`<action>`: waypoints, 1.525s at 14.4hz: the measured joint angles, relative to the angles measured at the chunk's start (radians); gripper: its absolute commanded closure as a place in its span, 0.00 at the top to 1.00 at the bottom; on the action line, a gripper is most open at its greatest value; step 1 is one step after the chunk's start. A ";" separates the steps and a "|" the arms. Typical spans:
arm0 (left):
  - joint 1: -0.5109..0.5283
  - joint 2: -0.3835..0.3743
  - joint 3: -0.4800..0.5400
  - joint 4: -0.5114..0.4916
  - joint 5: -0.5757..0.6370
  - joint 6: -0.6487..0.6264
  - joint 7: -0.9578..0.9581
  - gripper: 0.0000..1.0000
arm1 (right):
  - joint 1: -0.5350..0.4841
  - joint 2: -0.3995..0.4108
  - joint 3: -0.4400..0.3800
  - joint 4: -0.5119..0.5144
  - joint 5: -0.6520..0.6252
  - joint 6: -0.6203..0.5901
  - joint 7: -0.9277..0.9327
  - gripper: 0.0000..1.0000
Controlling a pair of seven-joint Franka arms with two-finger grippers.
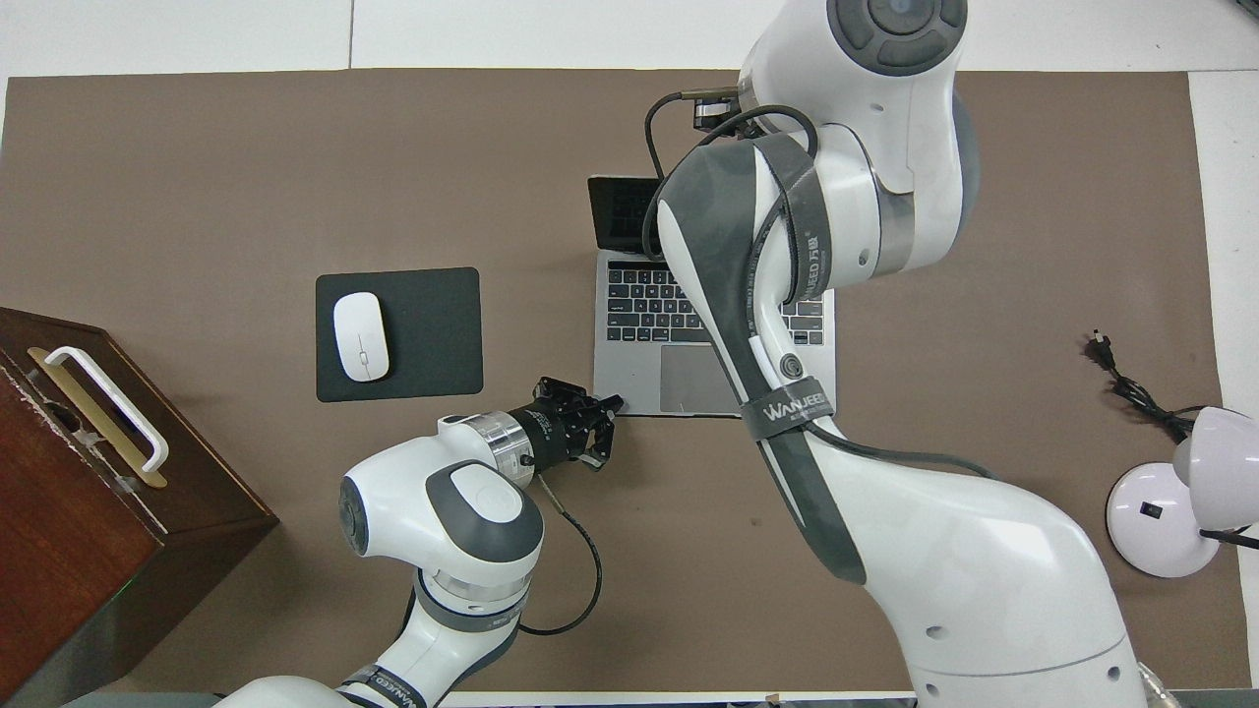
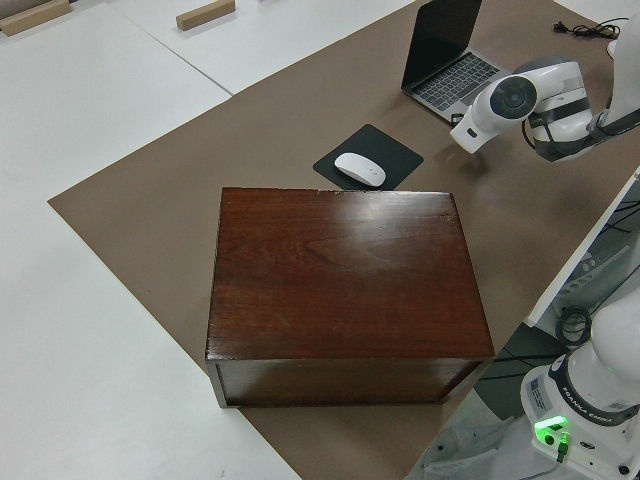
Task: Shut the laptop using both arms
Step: 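Hook the right gripper over the top edge of the laptop screen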
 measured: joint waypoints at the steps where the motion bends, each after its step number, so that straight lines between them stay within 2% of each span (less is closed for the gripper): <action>1: 0.000 0.000 0.000 0.000 -0.001 0.000 0.007 0.00 | 0.000 0.000 -0.001 0.000 0.020 -0.015 0.000 0.00; 15: 0.003 0.017 0.007 0.022 -0.008 0.000 0.025 0.00 | -0.003 0.007 -0.016 -0.027 0.131 -0.147 0.000 0.00; 22: 0.005 0.025 0.011 0.033 -0.011 0.001 0.025 0.00 | -0.003 0.010 -0.016 -0.102 0.196 -0.167 0.001 0.00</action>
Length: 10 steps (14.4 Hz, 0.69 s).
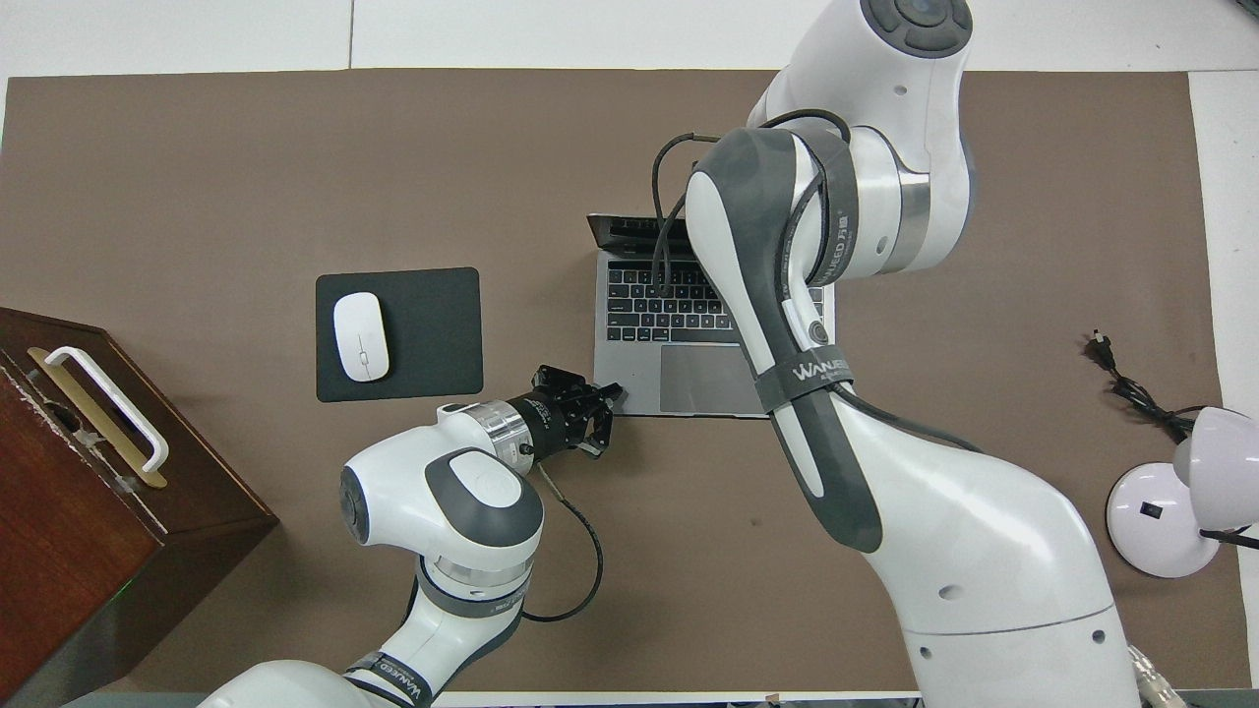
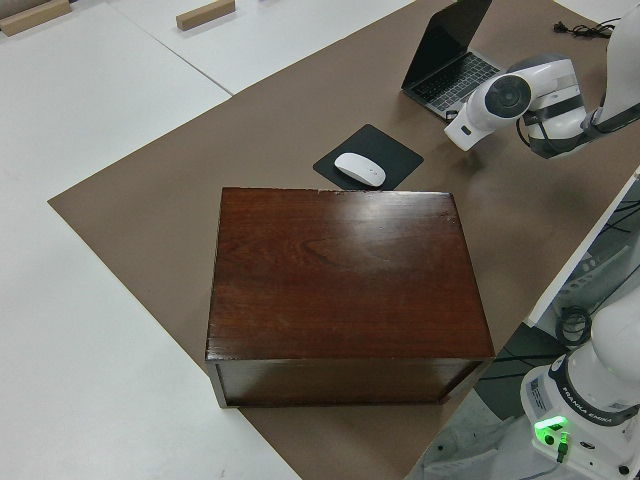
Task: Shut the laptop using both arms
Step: 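Hook the right gripper over the top edge of the laptop screen, then pull the laptop screen down toward the keyboard with the right gripper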
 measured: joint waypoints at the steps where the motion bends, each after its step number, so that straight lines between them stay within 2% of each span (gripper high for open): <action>1: 0.000 0.000 0.000 0.000 0.000 0.000 0.000 0.00 | 0.000 -0.001 0.000 -0.013 0.003 0.000 0.000 0.00; 6: 0.000 0.000 0.000 0.000 -0.001 0.000 0.004 0.00 | 0.001 -0.034 0.008 -0.100 0.007 -0.012 0.000 0.00; 10: 0.000 0.000 0.000 0.000 -0.002 0.001 0.014 0.00 | 0.003 -0.055 0.021 -0.141 0.007 -0.067 0.000 0.00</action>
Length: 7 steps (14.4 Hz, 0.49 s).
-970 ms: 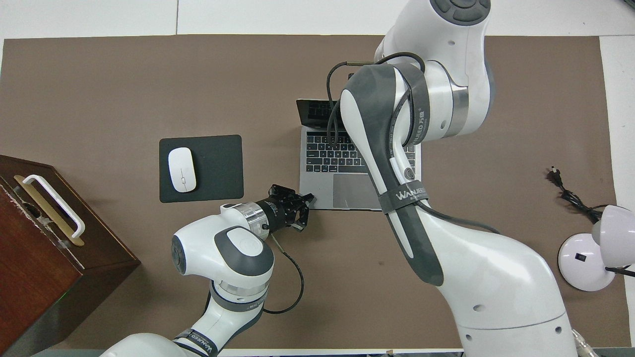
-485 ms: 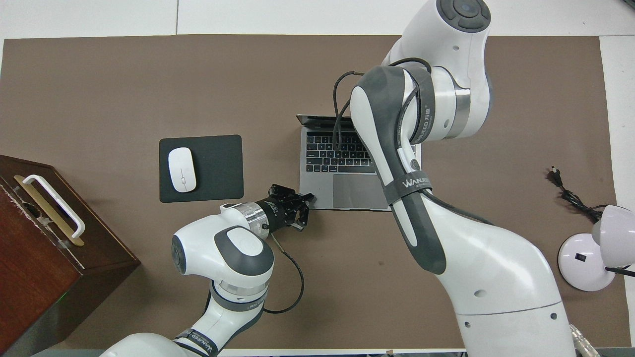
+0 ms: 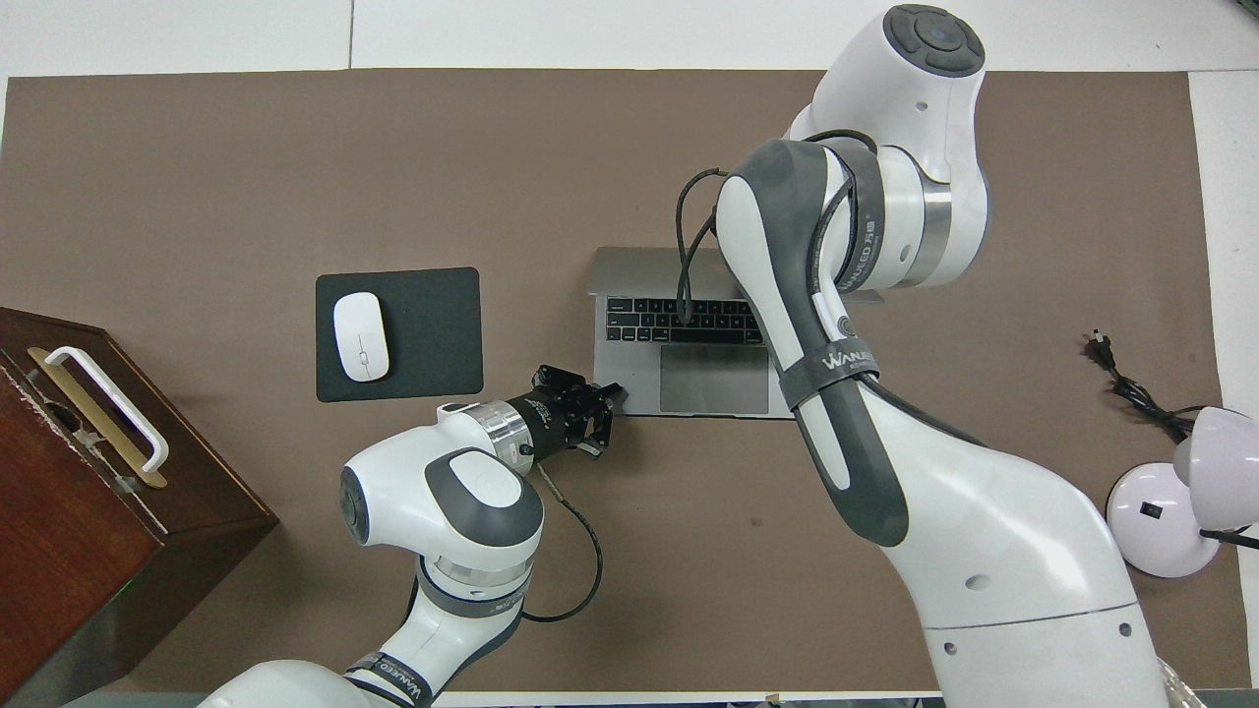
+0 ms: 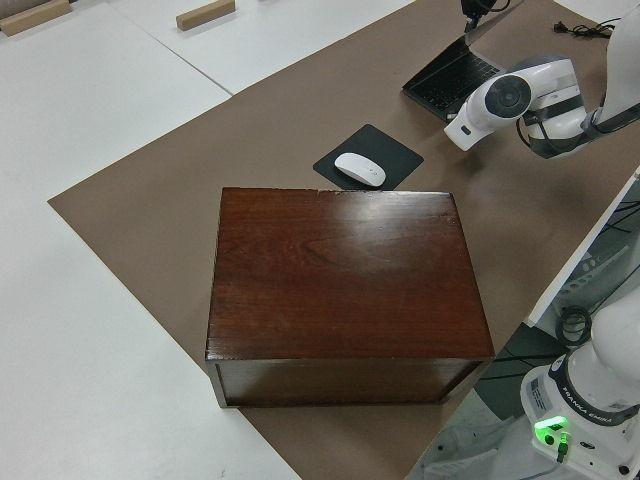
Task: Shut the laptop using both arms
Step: 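Pull the laptop screen down toward the keyboard with the right gripper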
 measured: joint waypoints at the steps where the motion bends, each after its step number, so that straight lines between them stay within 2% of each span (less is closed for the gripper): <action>1: 0.000 0.000 0.000 0.000 0.000 0.000 0.004 0.00 | 0.001 -0.001 0.000 -0.006 0.000 -0.007 0.000 0.00; 7: 0.000 0.000 0.000 -0.001 -0.004 0.000 0.029 0.00 | 0.002 -0.002 0.004 -0.024 0.000 -0.072 0.000 0.00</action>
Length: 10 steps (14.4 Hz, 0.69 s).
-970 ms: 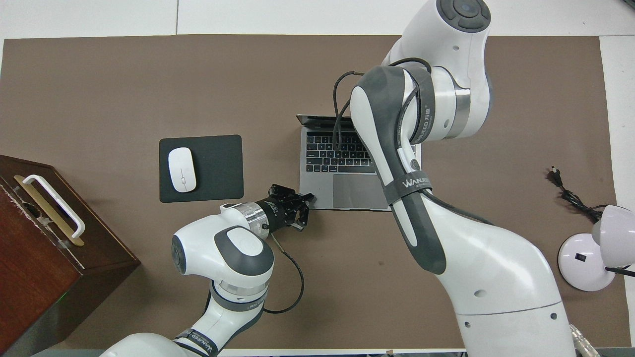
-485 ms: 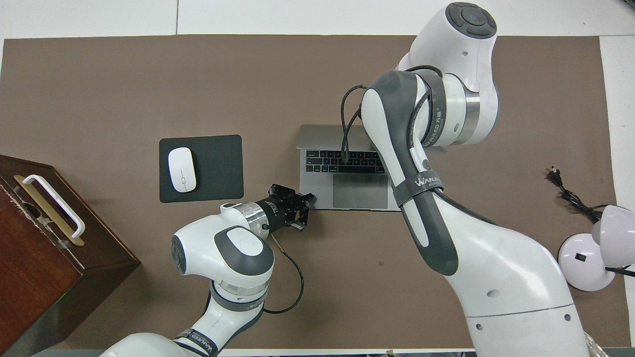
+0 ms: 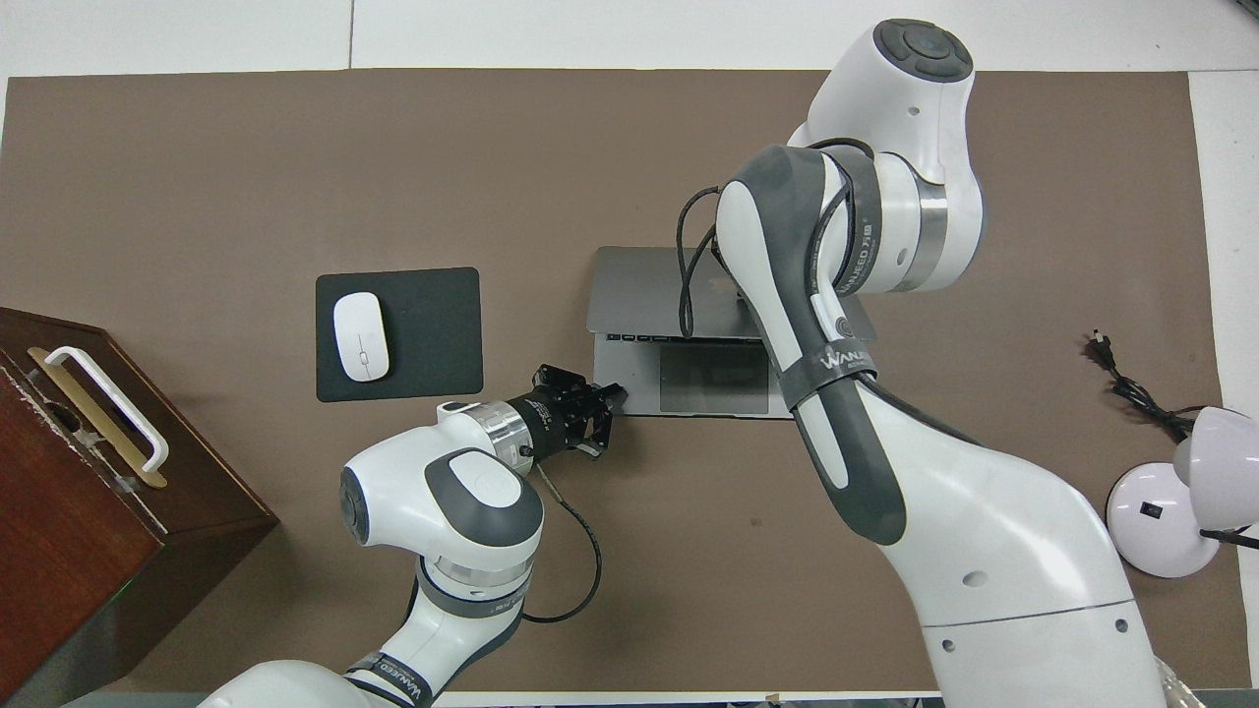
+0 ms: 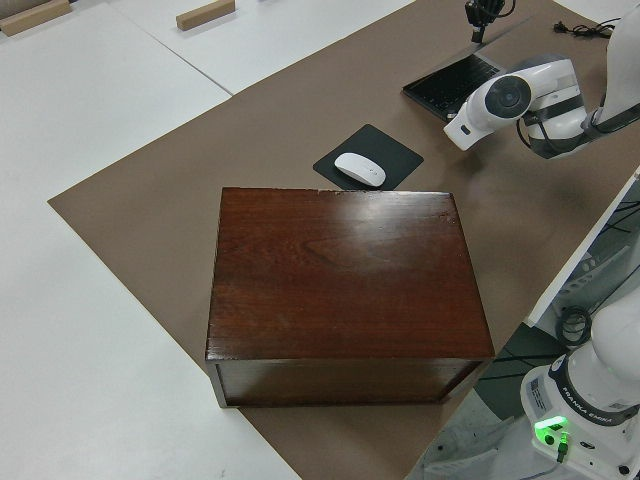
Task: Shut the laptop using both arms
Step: 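Pull the laptop screen down toward the keyboard with the right gripper, then press the lowered screen flat onto the keyboard with the right gripper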
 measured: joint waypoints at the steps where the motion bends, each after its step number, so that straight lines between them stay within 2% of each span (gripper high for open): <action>1: 0.000 0.000 0.000 0.000 0.000 0.000 0.003 0.00 | 0.000 -0.001 0.000 -0.002 0.000 -0.018 0.000 0.00; 10: 0.020 -0.004 -0.002 -0.006 -0.008 -0.003 0.086 0.00 | 0.000 -0.010 0.000 -0.035 0.000 -0.105 0.000 0.00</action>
